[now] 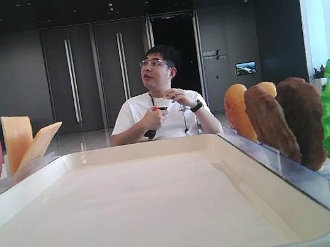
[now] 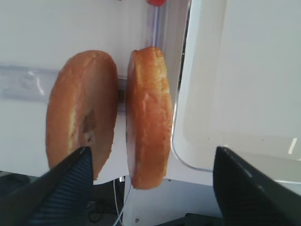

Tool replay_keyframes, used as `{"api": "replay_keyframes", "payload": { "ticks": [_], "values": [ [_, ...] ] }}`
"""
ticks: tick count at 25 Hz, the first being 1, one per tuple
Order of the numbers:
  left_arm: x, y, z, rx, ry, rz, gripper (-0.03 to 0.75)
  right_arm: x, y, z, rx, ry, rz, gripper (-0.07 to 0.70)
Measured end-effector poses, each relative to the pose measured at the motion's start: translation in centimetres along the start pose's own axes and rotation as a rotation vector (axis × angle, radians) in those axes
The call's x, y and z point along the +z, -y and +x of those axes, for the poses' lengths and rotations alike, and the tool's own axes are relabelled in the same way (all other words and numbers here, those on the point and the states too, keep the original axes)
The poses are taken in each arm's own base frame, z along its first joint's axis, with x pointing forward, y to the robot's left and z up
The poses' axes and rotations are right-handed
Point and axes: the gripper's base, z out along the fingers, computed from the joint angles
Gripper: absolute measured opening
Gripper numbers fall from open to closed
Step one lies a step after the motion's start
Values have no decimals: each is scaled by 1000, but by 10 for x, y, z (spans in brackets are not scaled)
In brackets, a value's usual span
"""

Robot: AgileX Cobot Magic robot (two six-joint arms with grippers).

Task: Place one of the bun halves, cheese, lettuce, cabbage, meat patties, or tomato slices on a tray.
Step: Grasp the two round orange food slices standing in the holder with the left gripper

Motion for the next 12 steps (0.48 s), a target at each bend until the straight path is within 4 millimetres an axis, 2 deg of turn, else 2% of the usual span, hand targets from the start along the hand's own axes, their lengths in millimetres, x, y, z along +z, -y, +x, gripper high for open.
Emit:
{"api": "replay_keyframes", "payload": {
  "ticks": [12],
  "values": [
    [12,8,-2,18,-35,-1,601,0,0,0,0,0,0,589]
  ]
}}
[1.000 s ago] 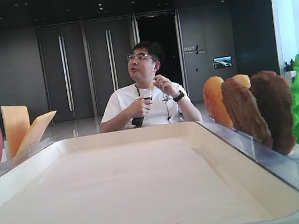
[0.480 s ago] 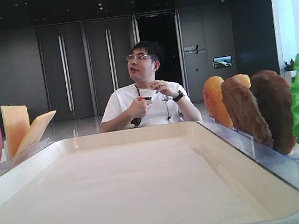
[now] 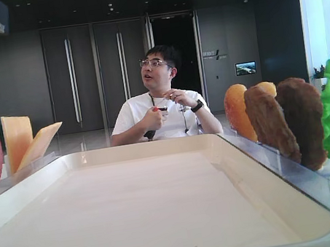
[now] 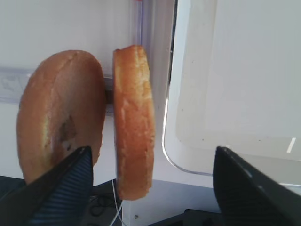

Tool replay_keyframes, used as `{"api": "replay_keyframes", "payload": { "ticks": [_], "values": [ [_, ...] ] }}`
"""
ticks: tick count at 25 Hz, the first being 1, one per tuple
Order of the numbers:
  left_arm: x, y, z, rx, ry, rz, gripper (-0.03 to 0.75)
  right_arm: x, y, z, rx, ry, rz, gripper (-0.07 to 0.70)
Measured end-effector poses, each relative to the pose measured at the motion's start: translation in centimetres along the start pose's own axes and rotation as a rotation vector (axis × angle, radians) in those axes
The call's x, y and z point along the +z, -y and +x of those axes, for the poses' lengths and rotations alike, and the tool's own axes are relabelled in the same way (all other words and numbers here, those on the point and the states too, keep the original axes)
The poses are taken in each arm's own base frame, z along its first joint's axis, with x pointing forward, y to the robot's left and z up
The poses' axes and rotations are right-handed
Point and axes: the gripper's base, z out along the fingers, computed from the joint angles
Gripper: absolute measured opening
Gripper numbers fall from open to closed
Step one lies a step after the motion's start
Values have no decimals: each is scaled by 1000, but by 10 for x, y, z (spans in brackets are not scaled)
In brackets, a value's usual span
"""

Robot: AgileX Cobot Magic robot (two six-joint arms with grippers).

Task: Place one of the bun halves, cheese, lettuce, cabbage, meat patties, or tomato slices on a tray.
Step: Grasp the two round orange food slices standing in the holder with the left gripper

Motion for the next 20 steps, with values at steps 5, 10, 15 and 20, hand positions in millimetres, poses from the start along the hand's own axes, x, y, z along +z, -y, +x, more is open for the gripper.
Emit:
{"api": "replay_keyframes", "payload": {
  "ticks": [5,10,15,20],
  "values": [
    [0,0,0,-1,-1,1,601,0,0,0,0,0,0,589],
    [0,0,0,-1,-2,1,601,0,0,0,0,0,0,589],
    [1,0,0,3,0,-5,601,0,0,0,0,0,0,589],
    [11,4,-3,11,-26,-34,601,0,0,0,0,0,0,589]
  ]
}}
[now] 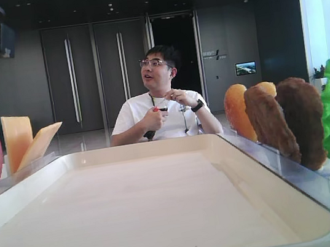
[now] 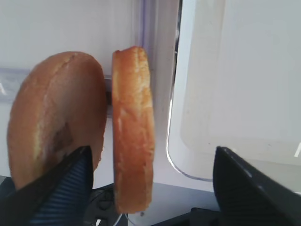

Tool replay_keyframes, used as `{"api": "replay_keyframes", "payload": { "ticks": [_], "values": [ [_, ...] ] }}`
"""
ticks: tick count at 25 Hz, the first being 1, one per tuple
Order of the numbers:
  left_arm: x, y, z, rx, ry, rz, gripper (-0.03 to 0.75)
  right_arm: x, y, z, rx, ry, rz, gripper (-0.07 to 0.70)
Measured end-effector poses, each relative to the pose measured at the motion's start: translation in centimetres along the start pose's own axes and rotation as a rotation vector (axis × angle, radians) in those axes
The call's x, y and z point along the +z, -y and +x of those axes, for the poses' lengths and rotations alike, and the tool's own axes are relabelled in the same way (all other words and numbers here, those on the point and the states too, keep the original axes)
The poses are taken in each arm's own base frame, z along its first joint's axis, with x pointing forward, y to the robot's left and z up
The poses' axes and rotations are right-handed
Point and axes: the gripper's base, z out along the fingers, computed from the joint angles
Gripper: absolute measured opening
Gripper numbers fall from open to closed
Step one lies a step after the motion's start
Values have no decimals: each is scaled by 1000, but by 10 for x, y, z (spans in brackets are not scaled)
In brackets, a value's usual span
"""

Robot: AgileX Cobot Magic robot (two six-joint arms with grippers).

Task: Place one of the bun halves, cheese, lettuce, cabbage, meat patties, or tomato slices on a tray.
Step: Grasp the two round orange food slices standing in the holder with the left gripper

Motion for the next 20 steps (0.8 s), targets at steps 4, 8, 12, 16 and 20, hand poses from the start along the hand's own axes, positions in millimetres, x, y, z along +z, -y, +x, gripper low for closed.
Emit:
{"api": "replay_keyframes", "payload": {
  "ticks": [4,8,12,16,20],
  "values": [
    [3,1,-1,3,-8,-8,599,0,0,0,0,0,0,589],
    [3,0,0,6,-13,-24,579,0,0,0,0,0,0,589],
    [3,-2,0,11,-17,-43,515,0,0,0,0,0,0,589],
    [3,-3,0,14,-18,-53,428,0,0,0,0,0,0,589],
    [3,-3,0,18,-12,-58,347,0,0,0,0,0,0,589]
  ]
}}
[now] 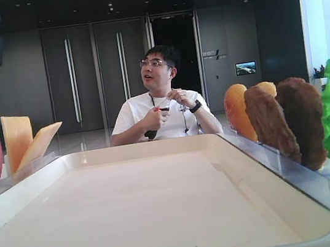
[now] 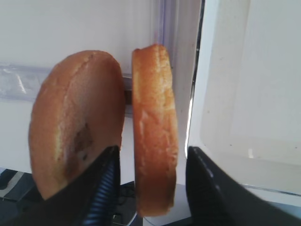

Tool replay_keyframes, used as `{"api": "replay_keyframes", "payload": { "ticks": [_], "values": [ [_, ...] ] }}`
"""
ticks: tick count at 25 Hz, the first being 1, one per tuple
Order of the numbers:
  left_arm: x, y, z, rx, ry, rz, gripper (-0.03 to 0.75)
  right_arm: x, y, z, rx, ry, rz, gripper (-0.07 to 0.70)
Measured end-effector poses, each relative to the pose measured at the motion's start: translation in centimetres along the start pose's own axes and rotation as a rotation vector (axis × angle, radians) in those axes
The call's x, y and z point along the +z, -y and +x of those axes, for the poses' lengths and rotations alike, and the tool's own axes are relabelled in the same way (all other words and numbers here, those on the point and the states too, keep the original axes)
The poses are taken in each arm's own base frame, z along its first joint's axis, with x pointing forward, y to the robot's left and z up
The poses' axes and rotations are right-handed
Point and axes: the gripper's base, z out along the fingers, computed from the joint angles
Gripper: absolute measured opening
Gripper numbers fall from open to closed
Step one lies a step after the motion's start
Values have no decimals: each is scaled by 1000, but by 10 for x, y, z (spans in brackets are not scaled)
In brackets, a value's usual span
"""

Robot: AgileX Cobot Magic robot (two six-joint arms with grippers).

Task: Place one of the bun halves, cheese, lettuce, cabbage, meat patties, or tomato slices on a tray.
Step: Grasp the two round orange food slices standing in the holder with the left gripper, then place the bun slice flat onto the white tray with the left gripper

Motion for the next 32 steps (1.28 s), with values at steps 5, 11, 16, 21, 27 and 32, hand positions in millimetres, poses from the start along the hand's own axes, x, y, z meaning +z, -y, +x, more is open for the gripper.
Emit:
{"api": "replay_keyframes", "payload": {
  "ticks": [5,11,16,21,27,32],
  "values": [
    [0,-1,-1,6,7,-9,211,0,0,0,0,0,0,589],
    [0,-2,-1,9,9,-21,149,0,0,0,0,0,0,589],
    [-2,-3,0,8,14,-16,147,0,0,0,0,0,0,589],
    [-23,-14,5,-7,75,43,147,0,0,0,0,0,0,589],
    [-51,-32,17,-31,158,124,146,0,0,0,0,0,0,589],
    [-72,-50,29,-48,238,187,146,0,0,0,0,0,0,589]
  ]
}}
